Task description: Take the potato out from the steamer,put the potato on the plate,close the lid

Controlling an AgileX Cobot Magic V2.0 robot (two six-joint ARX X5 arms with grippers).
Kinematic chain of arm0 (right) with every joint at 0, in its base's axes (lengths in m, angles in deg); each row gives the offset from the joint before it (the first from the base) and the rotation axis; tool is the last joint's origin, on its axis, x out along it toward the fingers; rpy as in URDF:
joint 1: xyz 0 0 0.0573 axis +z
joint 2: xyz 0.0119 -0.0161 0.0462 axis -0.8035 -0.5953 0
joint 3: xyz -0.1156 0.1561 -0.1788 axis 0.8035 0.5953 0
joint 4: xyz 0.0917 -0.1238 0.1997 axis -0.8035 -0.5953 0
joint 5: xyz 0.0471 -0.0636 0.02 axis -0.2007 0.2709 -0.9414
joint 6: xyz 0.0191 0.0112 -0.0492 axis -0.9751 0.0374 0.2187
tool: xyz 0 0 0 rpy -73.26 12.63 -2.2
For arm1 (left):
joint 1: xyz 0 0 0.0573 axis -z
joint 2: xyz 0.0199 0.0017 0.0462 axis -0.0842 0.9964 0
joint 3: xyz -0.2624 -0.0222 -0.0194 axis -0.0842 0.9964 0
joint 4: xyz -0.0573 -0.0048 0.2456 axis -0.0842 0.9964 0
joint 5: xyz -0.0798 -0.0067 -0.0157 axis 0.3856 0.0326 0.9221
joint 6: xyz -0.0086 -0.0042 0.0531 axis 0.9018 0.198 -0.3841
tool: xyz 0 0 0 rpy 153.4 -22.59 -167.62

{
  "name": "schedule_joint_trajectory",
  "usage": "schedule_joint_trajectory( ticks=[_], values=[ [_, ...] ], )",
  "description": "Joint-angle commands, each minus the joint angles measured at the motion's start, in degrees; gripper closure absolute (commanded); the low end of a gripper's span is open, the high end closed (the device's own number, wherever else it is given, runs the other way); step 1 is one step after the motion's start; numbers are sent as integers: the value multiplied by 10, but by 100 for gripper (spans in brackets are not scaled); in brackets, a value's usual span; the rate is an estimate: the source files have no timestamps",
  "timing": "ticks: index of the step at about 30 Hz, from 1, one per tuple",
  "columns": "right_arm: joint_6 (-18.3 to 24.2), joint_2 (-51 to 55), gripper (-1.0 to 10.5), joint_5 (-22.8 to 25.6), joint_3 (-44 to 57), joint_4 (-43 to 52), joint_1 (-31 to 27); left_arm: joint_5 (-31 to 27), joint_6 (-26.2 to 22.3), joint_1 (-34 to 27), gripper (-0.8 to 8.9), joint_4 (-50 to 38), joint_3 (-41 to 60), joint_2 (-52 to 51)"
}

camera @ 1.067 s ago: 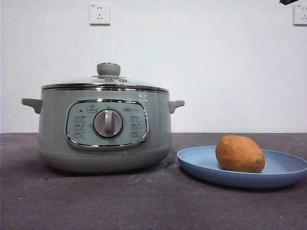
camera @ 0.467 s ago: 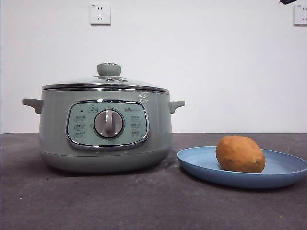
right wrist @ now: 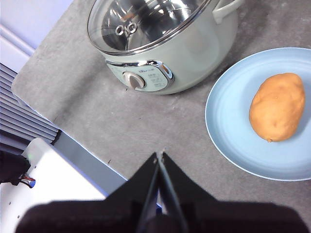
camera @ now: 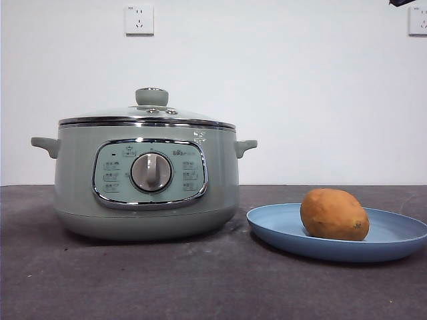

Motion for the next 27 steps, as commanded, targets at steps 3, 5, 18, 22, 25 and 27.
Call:
schedule_joint_trajectory(
  ticks=[3,5,18,22,25,27],
  values=[
    [-1,0,946,2,-2,1,1,-9,-3,-16,818,-84,153,-85],
    [-1,0,946,2,-2,1,1,-10,-3,-19,817,-111,204,-114],
    [-1,0,946,2,-2,1,1,-85,30,-21,817,-183,454,-262],
    [-1,0,946,2,-2,1,1,-89,30,-21,817,-184,494,-290],
    [-1,0,946,2,-2,1,1,-95,30,-21,818,-183,516,-309],
    [-1,0,946,2,-2,1,1,-99,30,-21,817,-183,528,-320]
  ],
)
